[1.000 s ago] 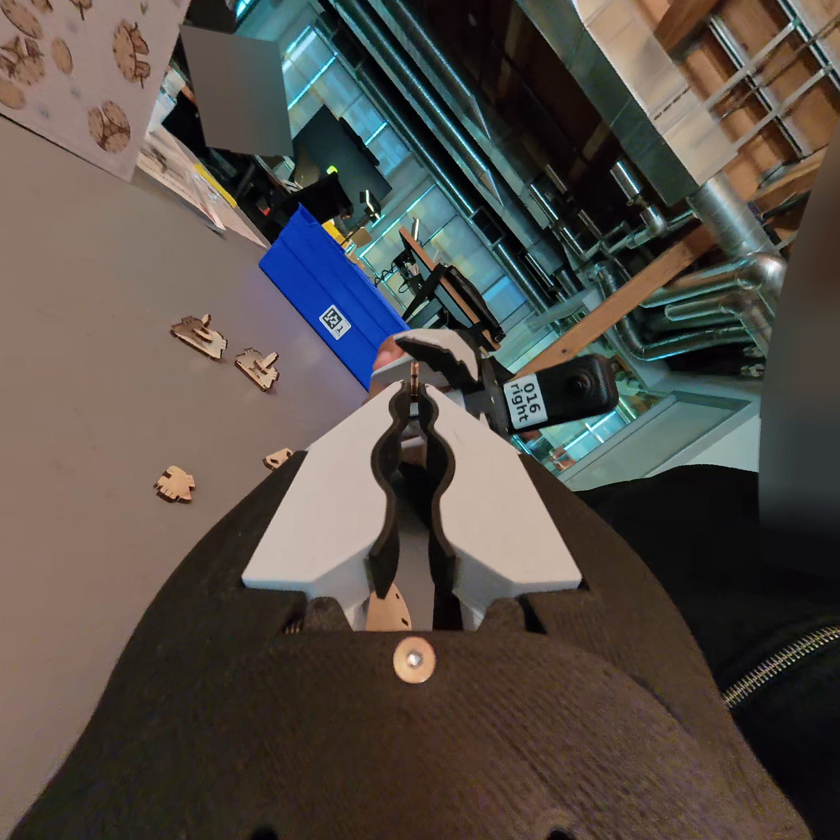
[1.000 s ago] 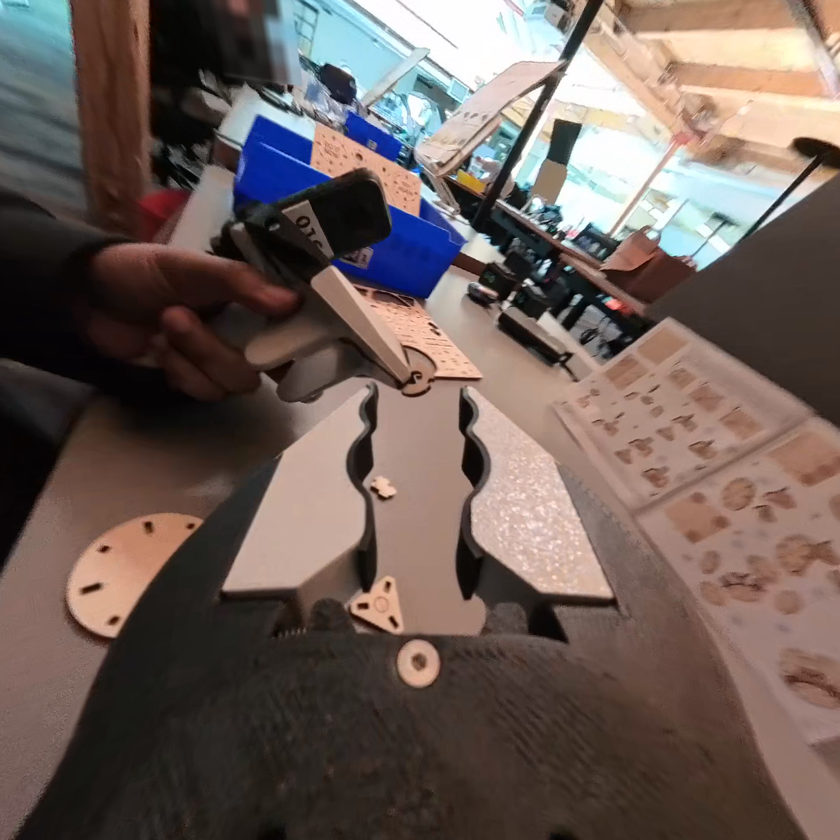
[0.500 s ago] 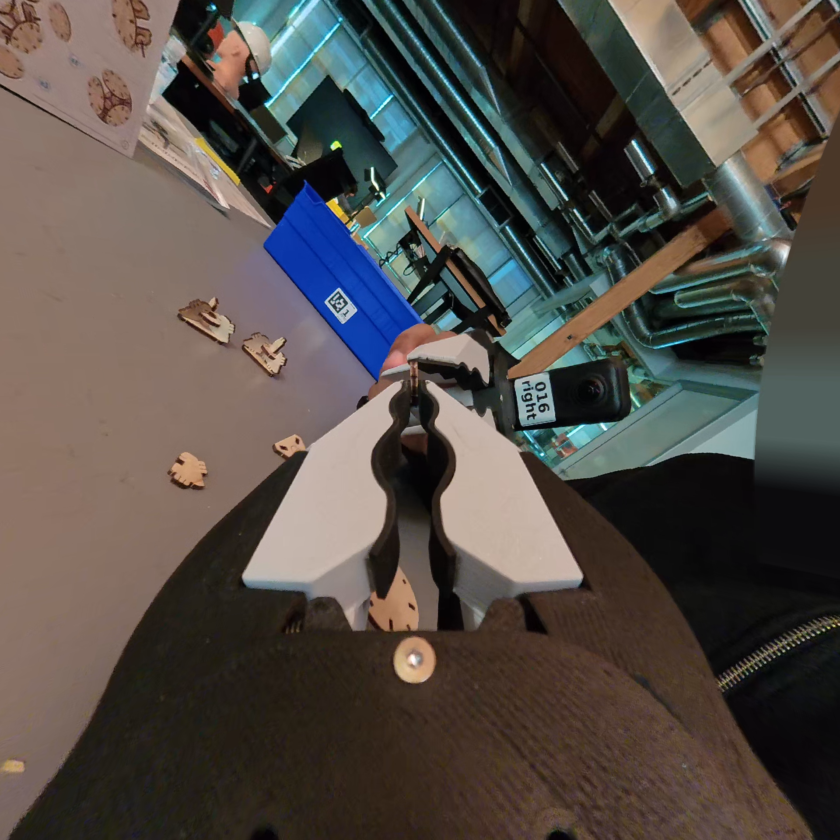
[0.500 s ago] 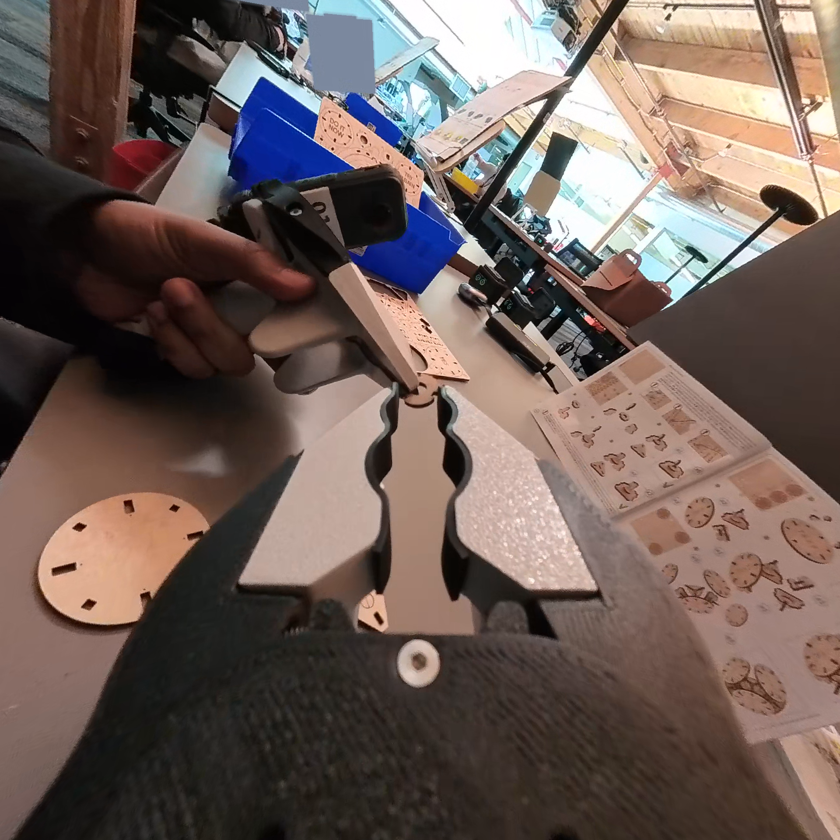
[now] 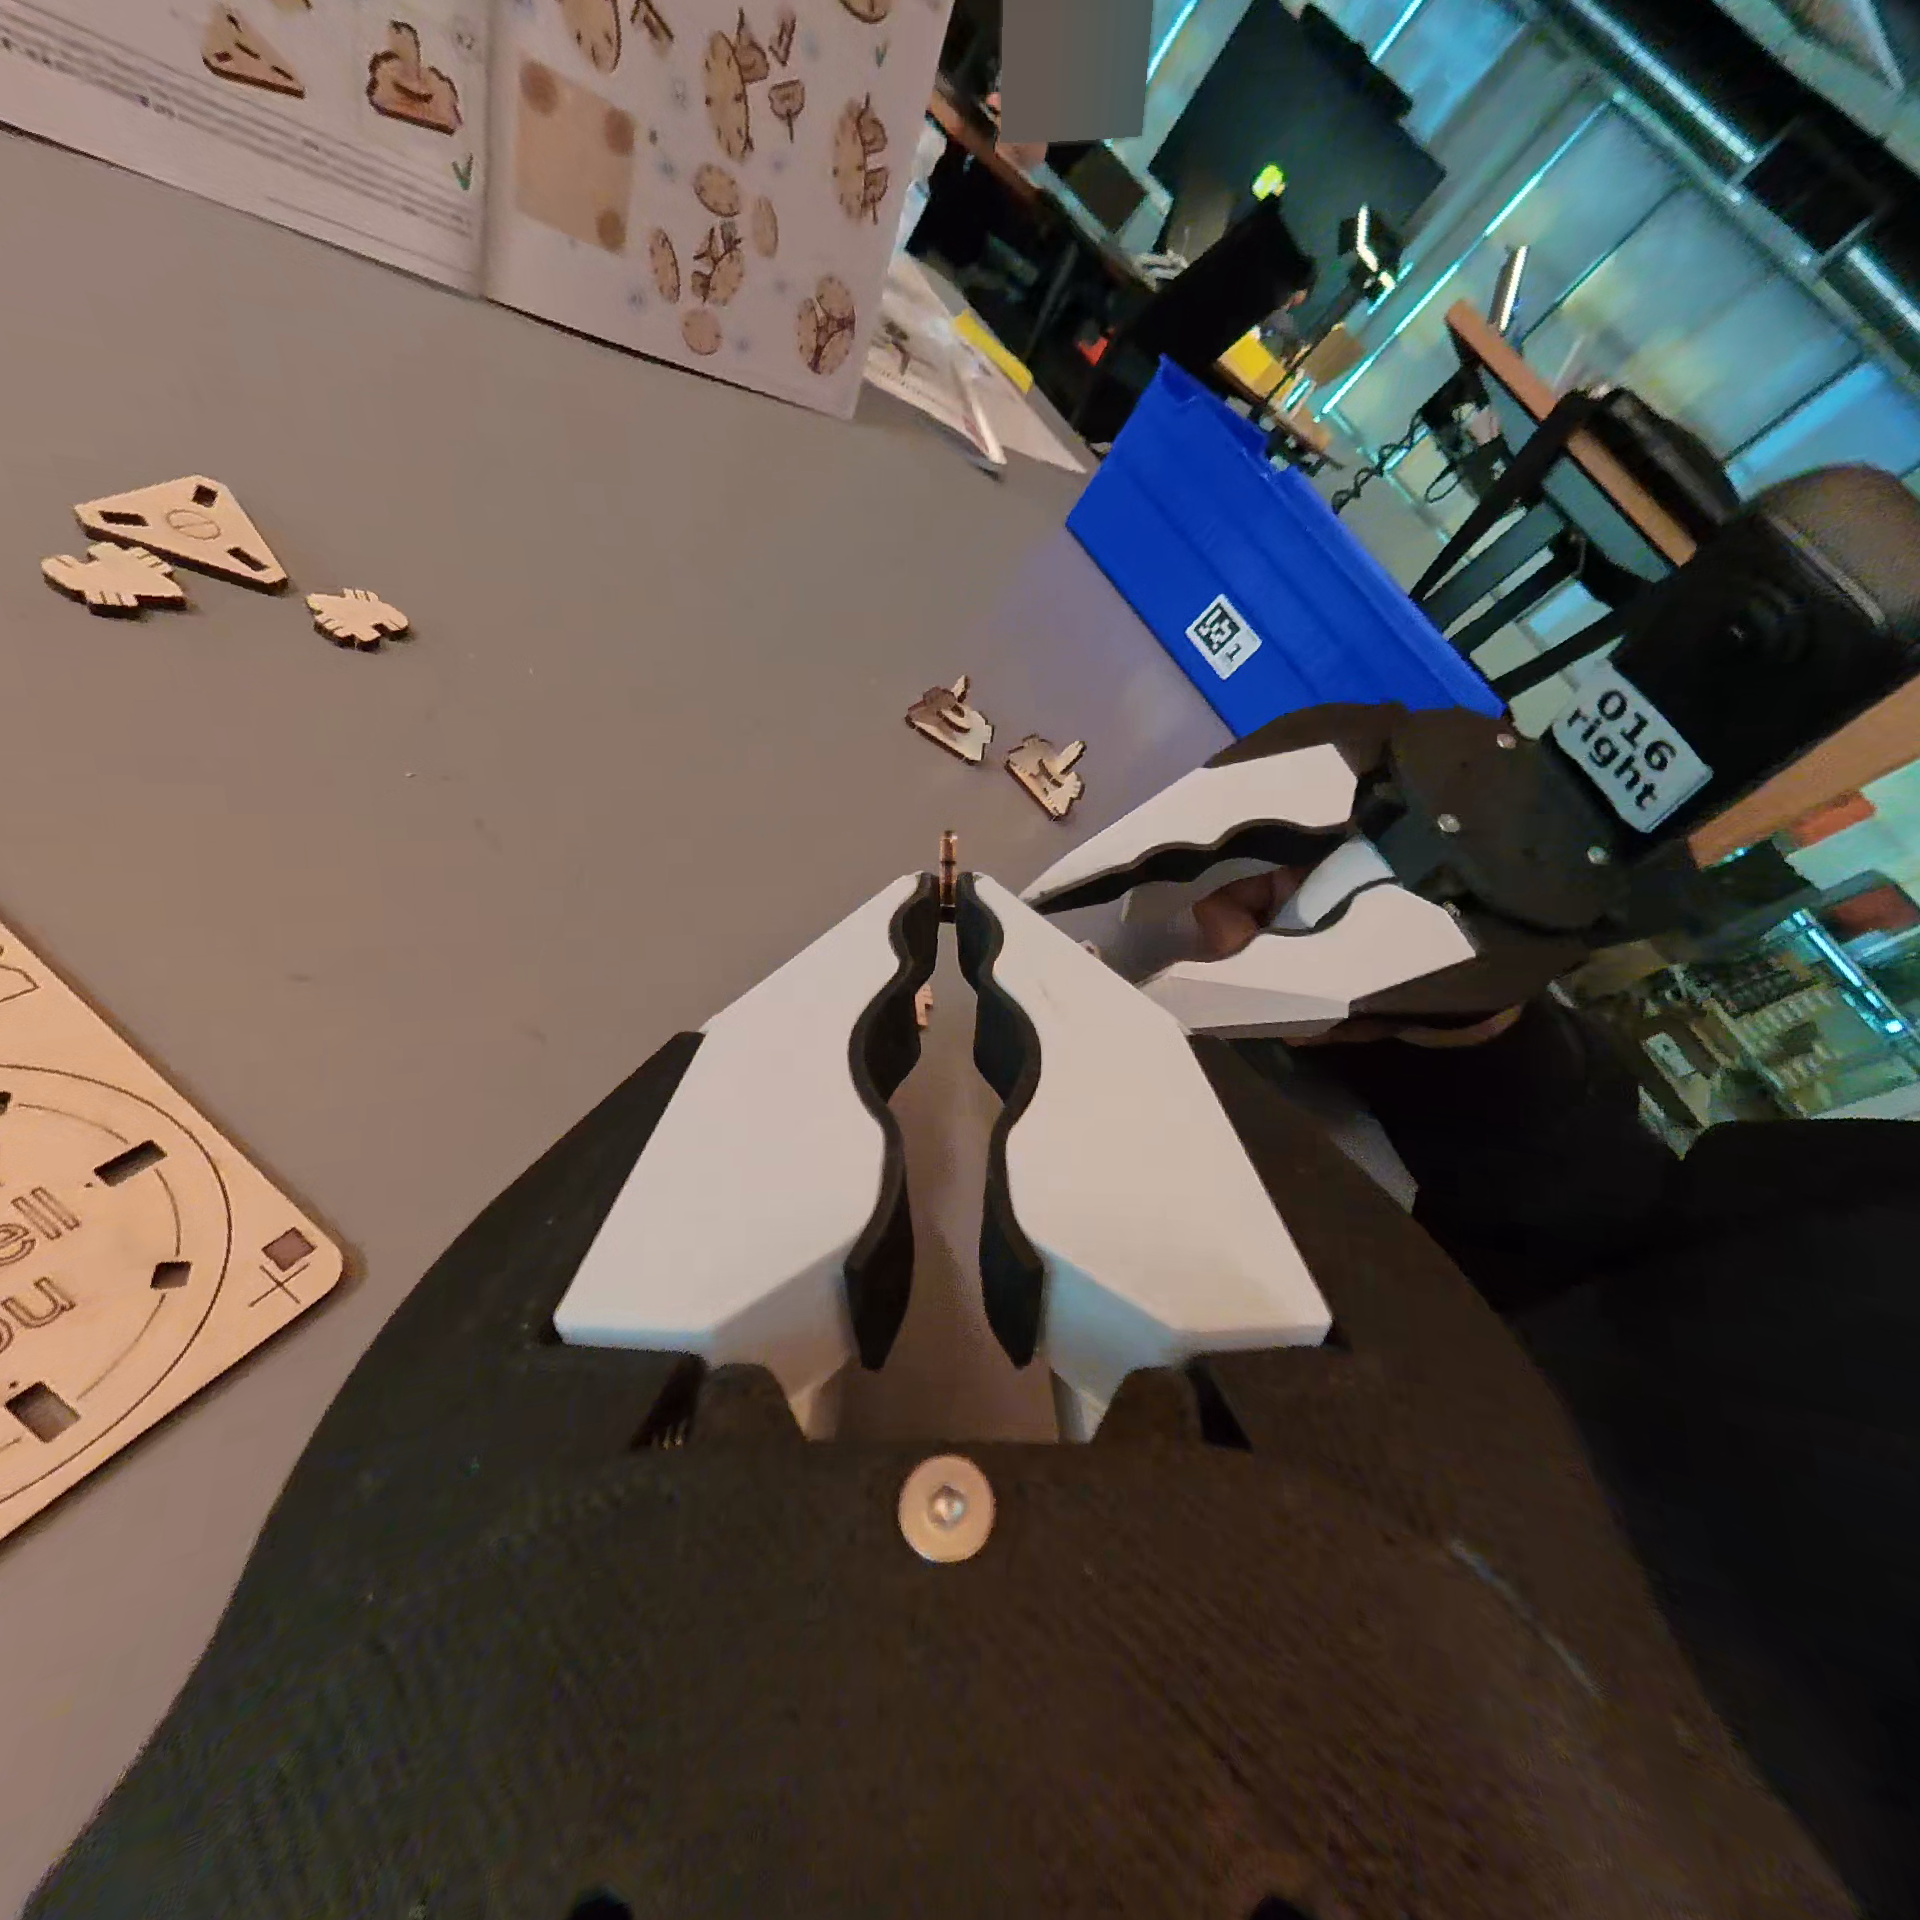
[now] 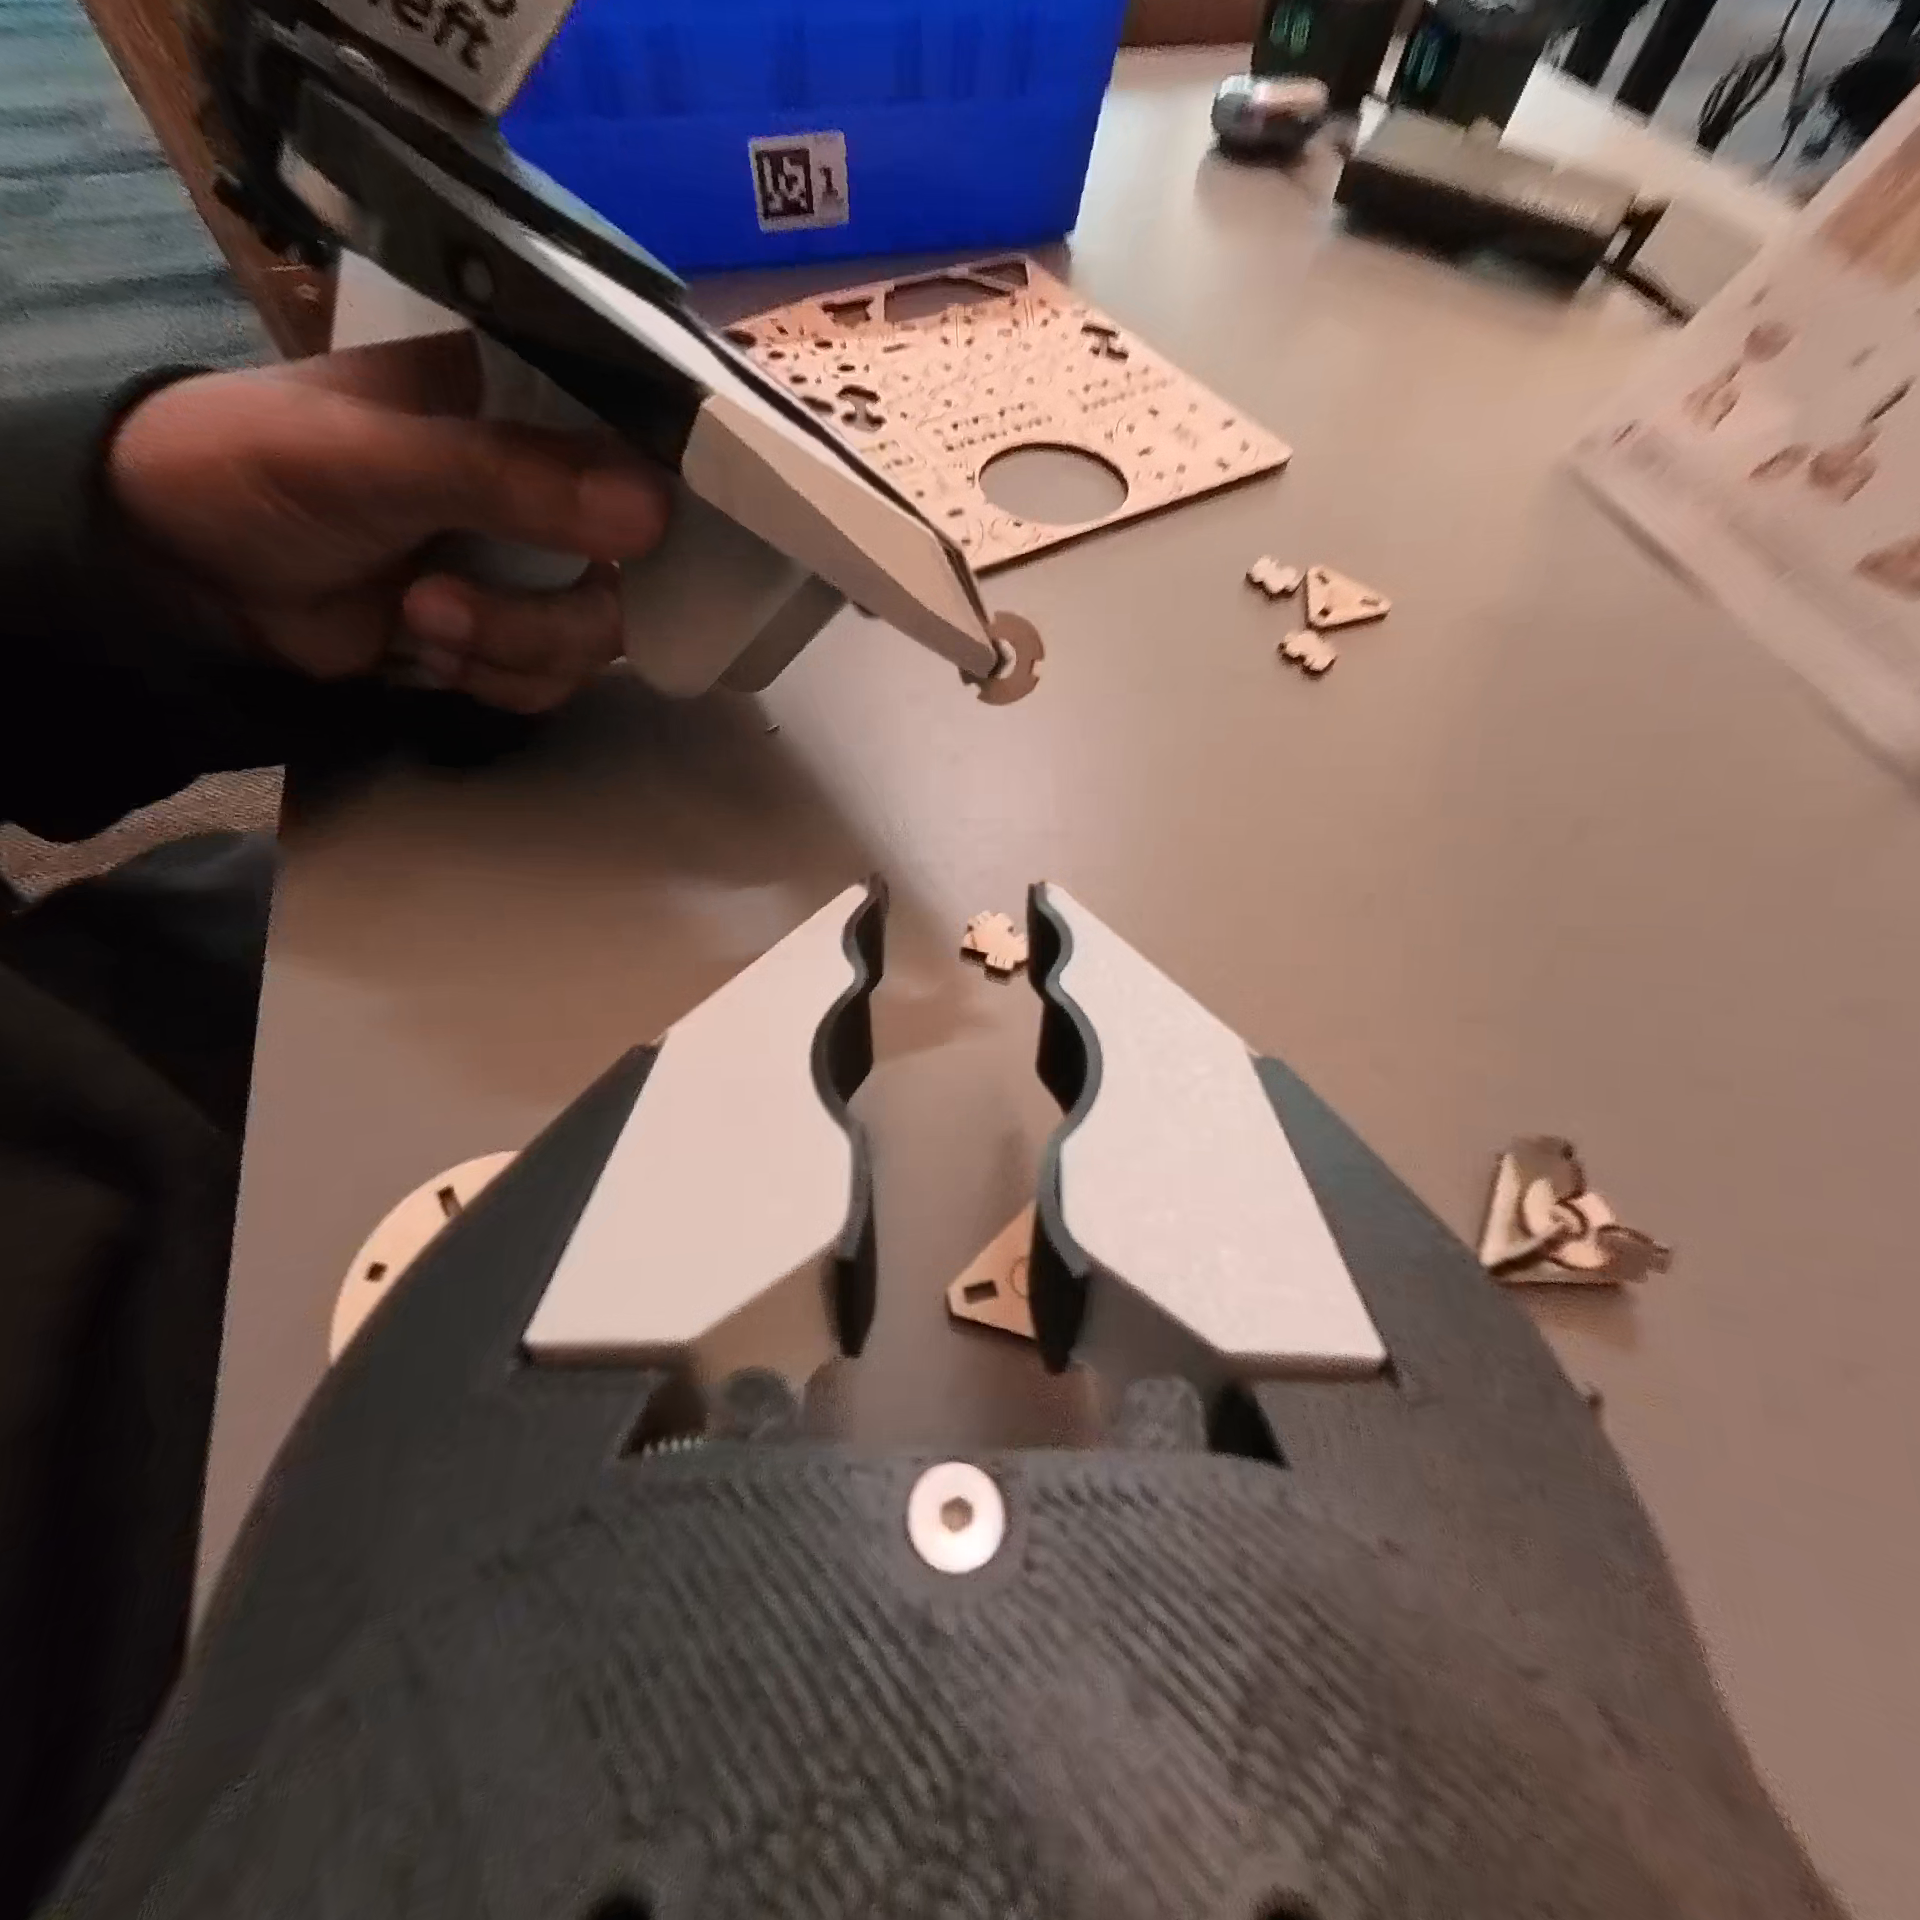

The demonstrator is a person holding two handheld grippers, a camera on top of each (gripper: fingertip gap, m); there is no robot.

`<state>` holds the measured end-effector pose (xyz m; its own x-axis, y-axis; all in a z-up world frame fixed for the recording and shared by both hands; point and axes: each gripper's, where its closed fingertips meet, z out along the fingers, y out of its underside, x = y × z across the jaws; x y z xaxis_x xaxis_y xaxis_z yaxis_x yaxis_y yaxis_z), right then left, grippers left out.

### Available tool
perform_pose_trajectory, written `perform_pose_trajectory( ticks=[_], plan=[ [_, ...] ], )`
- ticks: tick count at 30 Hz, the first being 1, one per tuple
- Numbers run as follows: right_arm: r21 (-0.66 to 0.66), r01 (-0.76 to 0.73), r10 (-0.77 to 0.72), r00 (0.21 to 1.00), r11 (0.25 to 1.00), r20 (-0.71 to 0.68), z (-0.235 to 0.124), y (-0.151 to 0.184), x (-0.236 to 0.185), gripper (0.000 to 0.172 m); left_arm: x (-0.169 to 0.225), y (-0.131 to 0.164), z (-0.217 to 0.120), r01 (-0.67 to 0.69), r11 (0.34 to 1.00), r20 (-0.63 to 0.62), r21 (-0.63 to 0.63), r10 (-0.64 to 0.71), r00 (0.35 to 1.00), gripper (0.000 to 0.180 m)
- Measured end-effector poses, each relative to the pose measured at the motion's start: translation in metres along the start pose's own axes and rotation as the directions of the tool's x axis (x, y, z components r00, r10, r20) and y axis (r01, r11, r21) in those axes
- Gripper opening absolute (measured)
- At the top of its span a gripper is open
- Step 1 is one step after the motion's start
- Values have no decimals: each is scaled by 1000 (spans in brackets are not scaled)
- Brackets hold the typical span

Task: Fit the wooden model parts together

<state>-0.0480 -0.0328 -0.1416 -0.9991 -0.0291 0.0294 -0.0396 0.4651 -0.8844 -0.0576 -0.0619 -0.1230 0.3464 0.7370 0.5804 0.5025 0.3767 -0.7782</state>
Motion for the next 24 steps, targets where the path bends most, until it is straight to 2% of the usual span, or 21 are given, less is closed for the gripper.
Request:
perform_pose_trajectory(
  ticks=[5,8,12,16,19,24],
  plan=[
    [-111,-67,67,998,992,-4,13,13,4,25,0,4,3,21,999,-17,-33,-22,1000,2],
    [-172,-75,71,997,982,-30,20,21,7,31,-2,4,4,57,998,-28,-38,-58,998,2],
    [-233,-57,49,998,971,-41,27,29,6,30,-2,6,5,46,998,-23,-50,-47,999,2],
    [-233,-67,61,998,970,-36,27,29,6,16,-3,7,5,51,997,-22,-55,-53,998,1],
    [-226,-47,42,999,973,-27,26,28,4,15,-2,7,6,47,997,-22,-57,-48,999,1],
    [-54,146,-150,984,988,-97,12,0,9,15,2,7,6,25,998,-41,-60,-27,999,2]
  ],
)
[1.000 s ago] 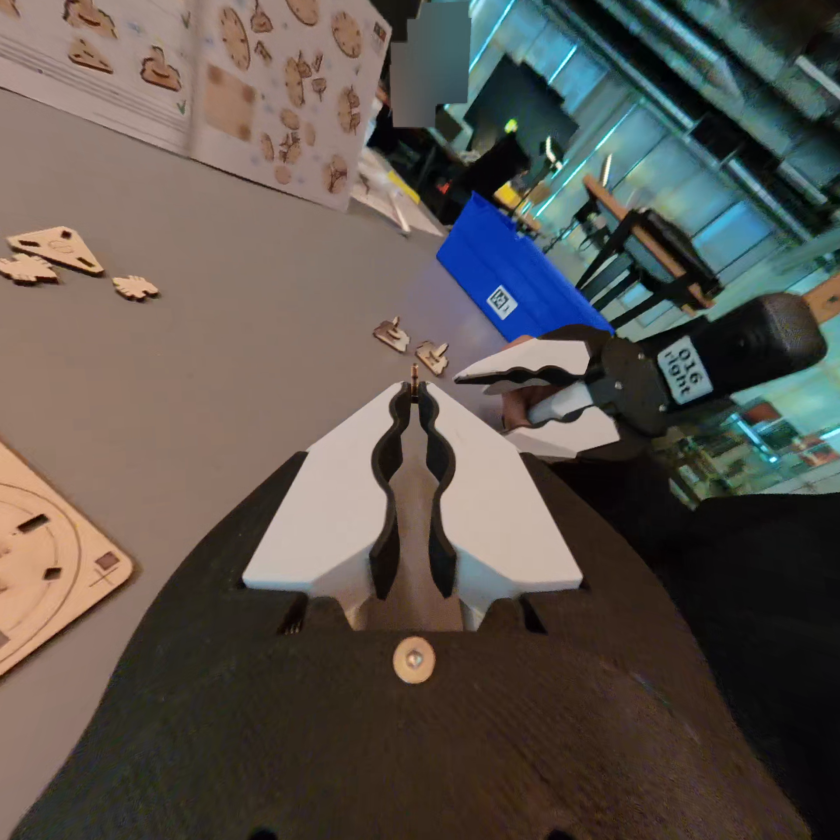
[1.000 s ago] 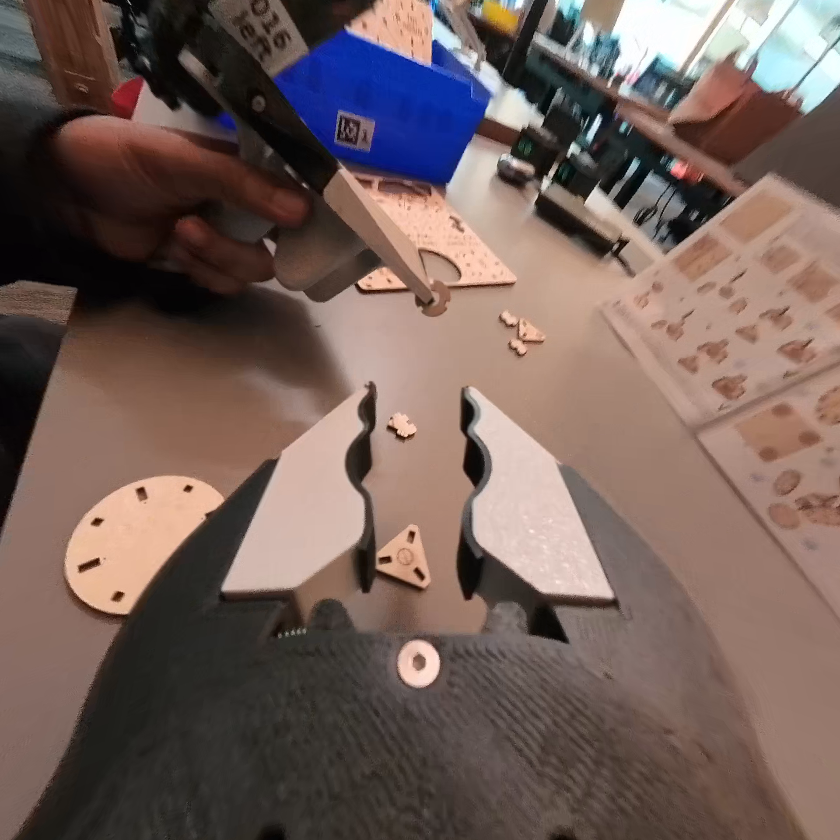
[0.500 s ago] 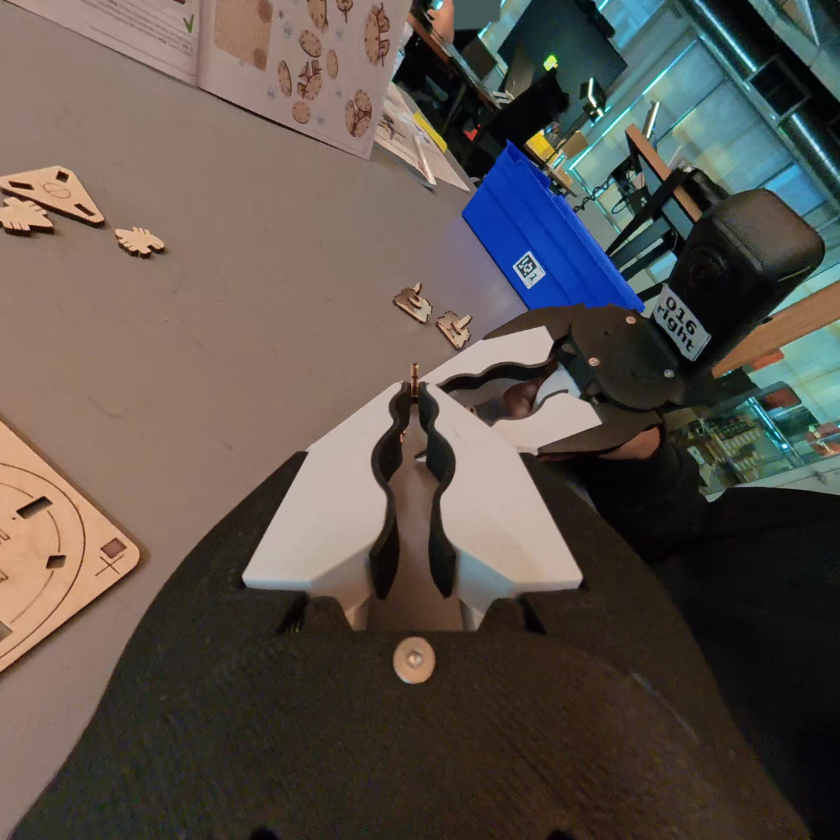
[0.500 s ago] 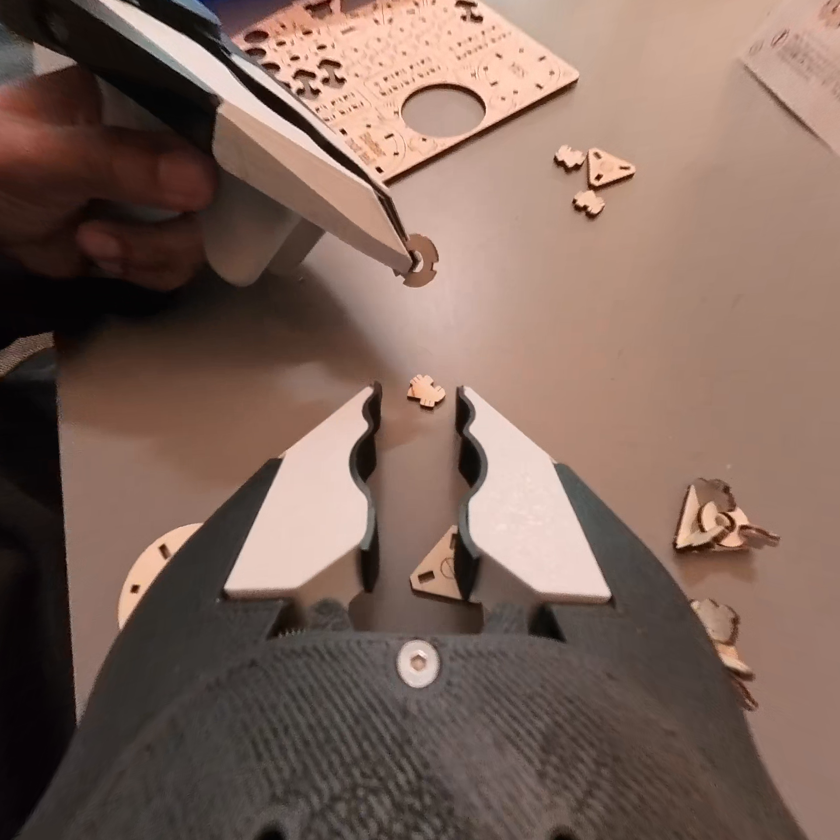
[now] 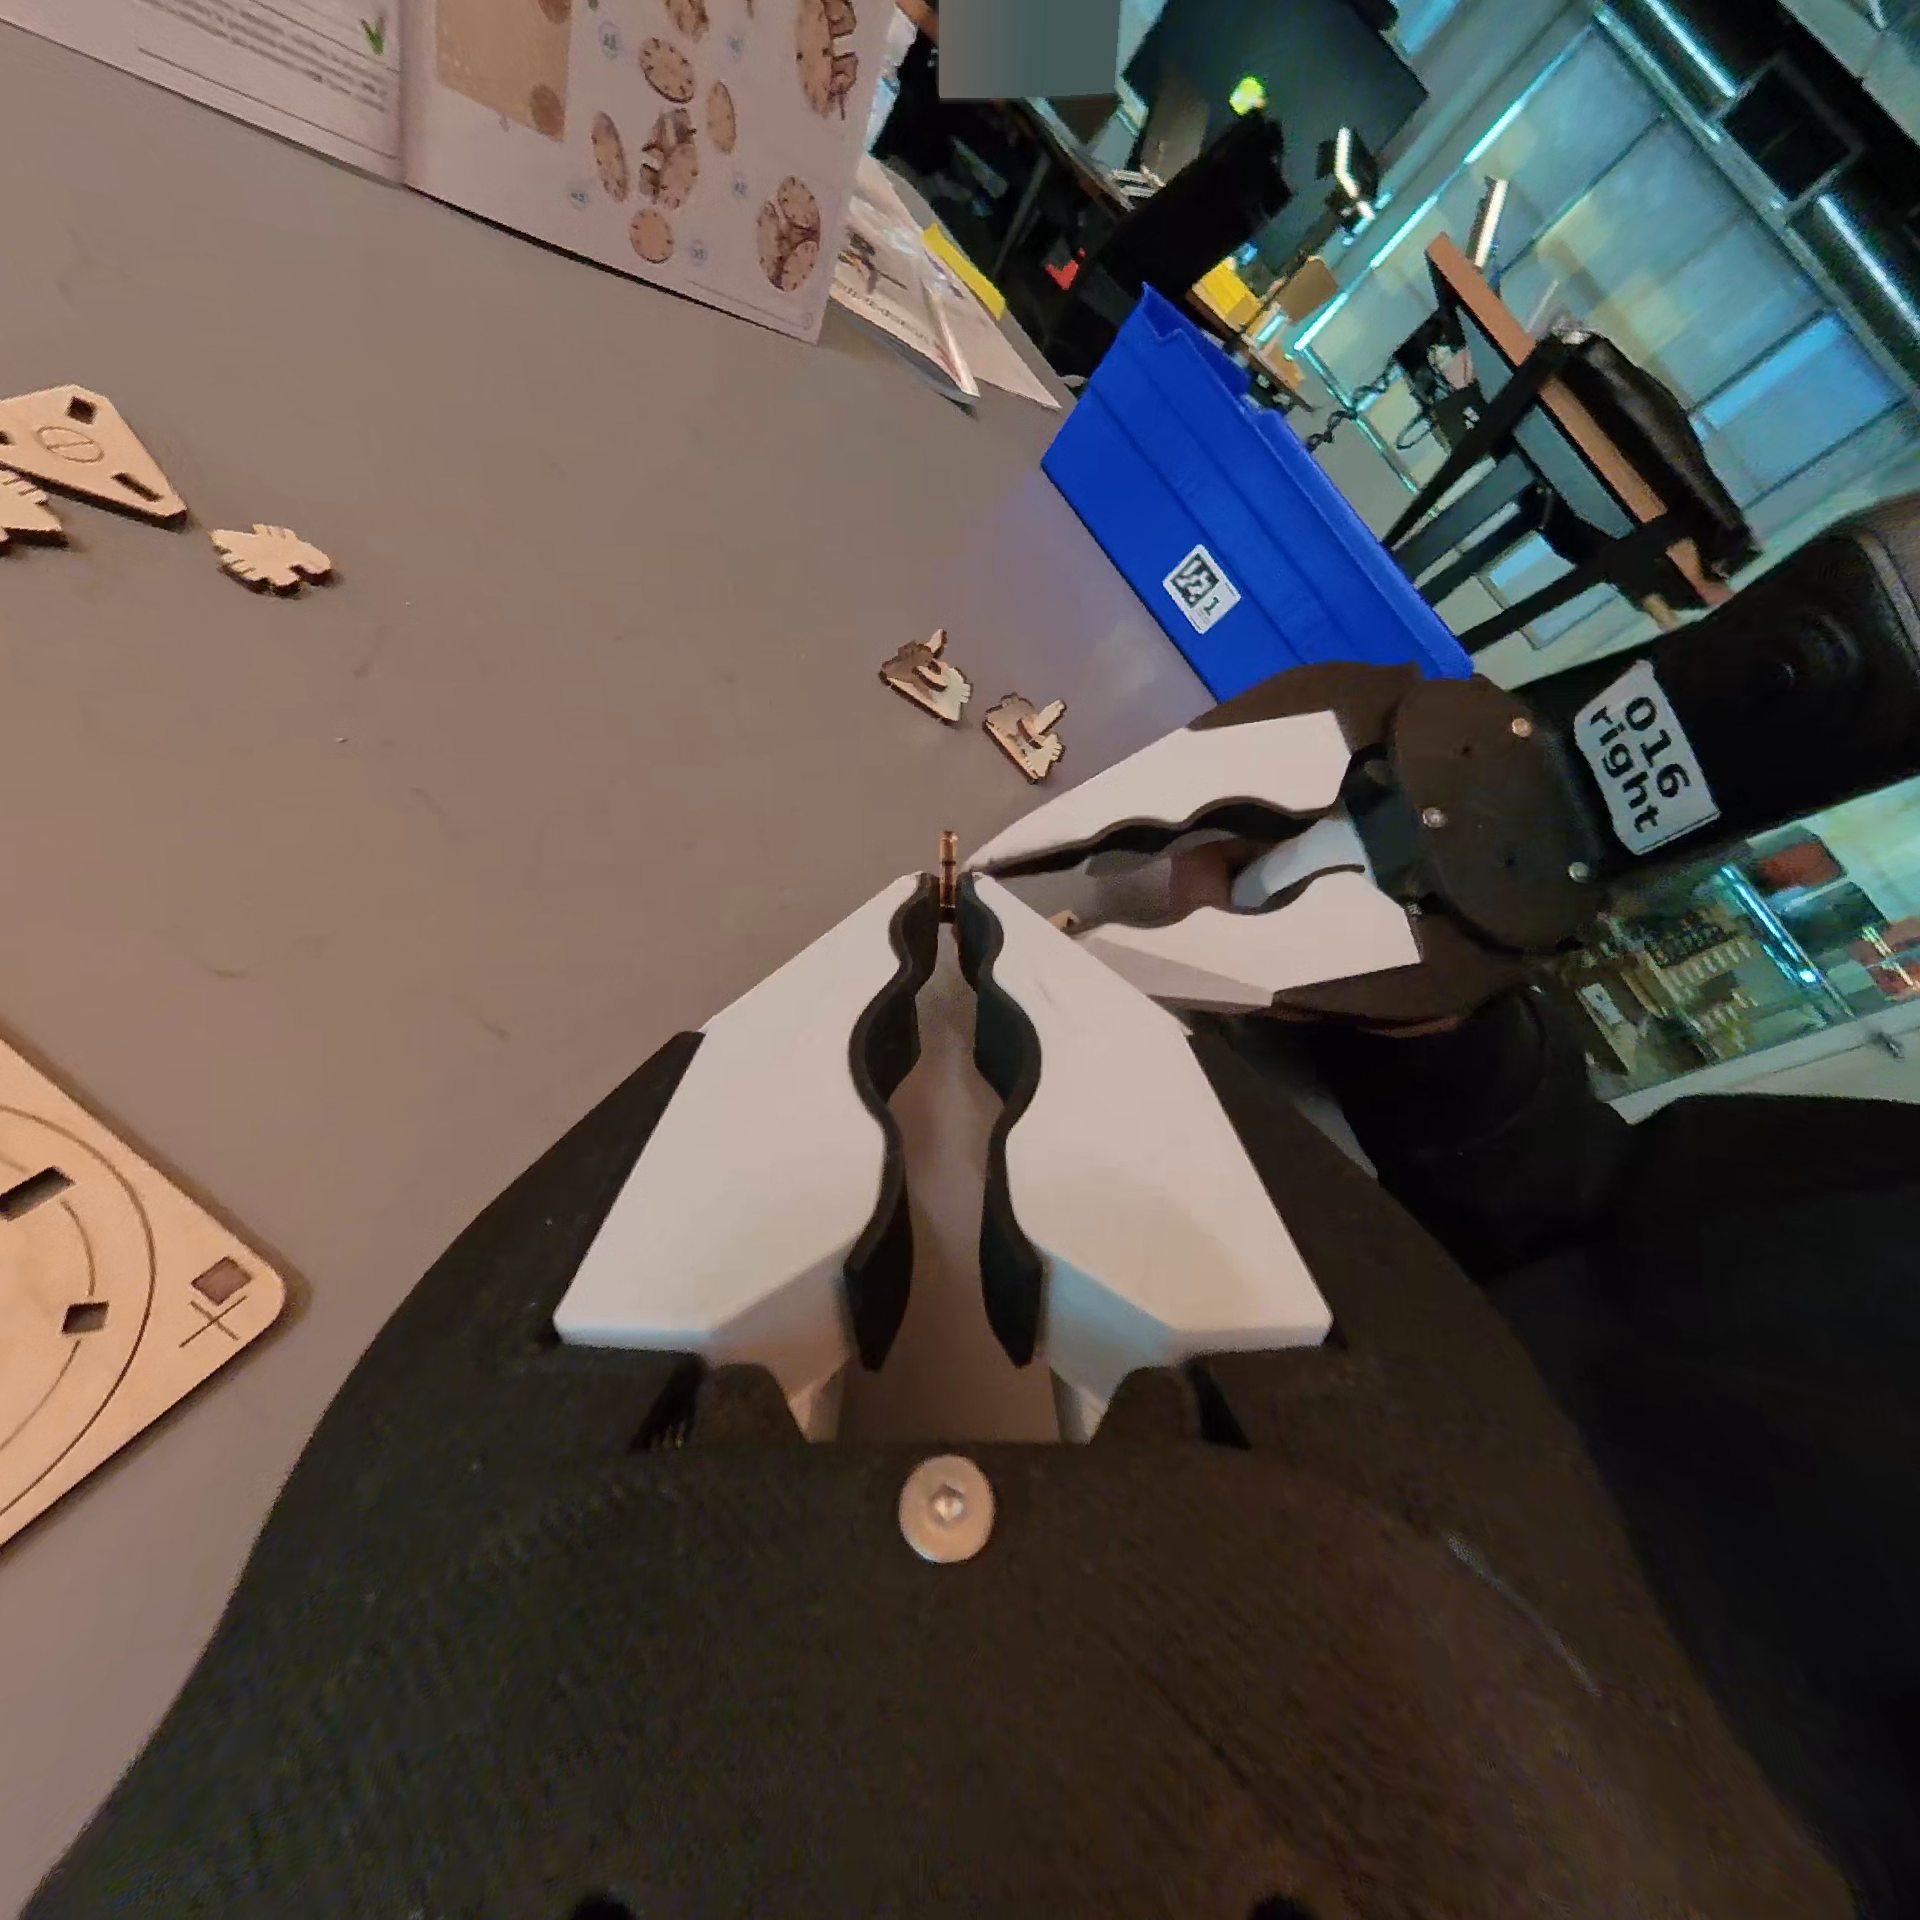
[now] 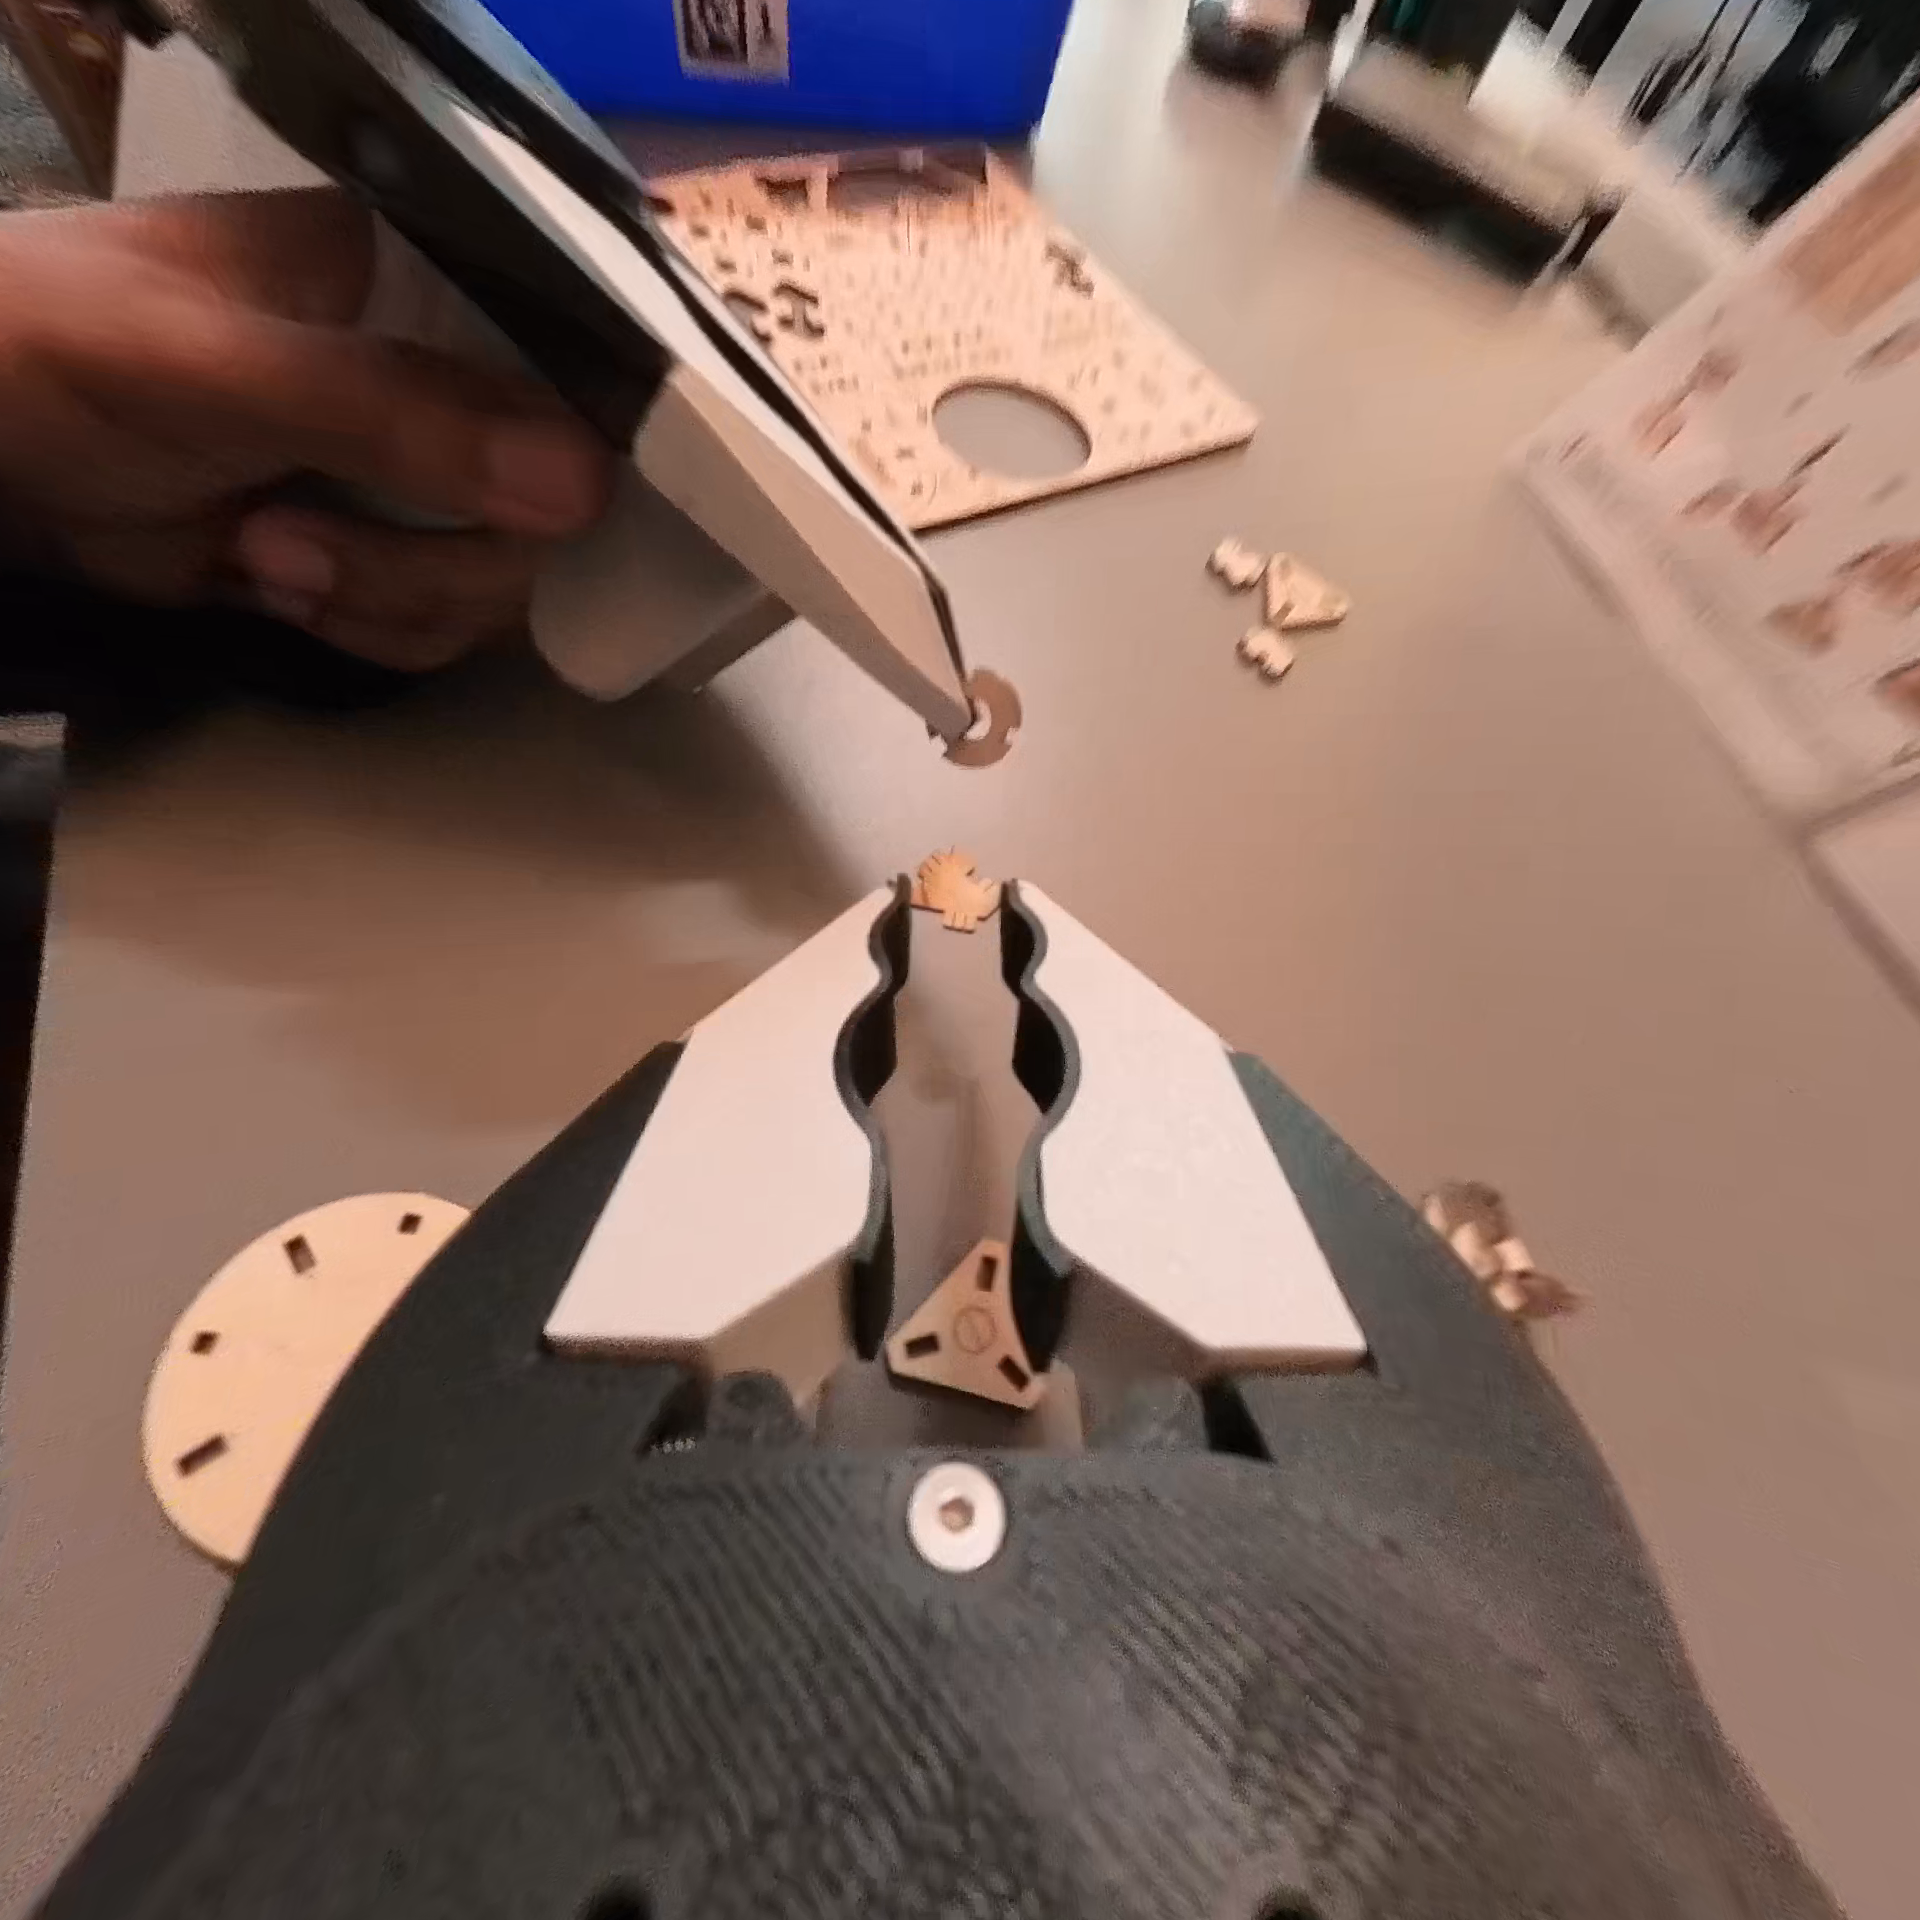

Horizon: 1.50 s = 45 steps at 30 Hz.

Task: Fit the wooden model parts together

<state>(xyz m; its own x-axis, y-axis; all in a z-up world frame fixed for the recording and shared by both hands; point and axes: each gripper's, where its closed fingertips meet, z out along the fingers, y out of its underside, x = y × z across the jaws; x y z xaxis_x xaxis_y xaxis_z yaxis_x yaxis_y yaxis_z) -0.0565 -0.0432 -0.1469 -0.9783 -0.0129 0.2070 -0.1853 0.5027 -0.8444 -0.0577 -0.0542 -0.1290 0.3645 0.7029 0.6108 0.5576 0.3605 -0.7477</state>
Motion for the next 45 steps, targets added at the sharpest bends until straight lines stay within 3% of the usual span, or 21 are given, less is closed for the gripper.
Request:
perform_pose_trajectory(
  ticks=[4,9,30,35,45],
  plan=[
    [57,148,-144,987,987,-68,-9,-9,4,15,11,1,0,-7,1000,-68,-2,7,998,2],
    [99,229,-222,972,968,-76,-13,-17,-1,15,13,2,1,9,1000,-93,-3,-9,996,2],
    [140,295,-286,955,945,-78,-17,-24,-7,15,27,4,-1,36,999,-219,-20,-40,975,5],
    [124,275,-267,960,953,-80,-15,-22,-6,16,30,9,1,43,998,-232,-49,-53,971,13],
    [174,335,-314,940,926,-138,-19,-30,-7,16,29,4,-1,56,998,-233,-16,-58,971,4]
  ],
)
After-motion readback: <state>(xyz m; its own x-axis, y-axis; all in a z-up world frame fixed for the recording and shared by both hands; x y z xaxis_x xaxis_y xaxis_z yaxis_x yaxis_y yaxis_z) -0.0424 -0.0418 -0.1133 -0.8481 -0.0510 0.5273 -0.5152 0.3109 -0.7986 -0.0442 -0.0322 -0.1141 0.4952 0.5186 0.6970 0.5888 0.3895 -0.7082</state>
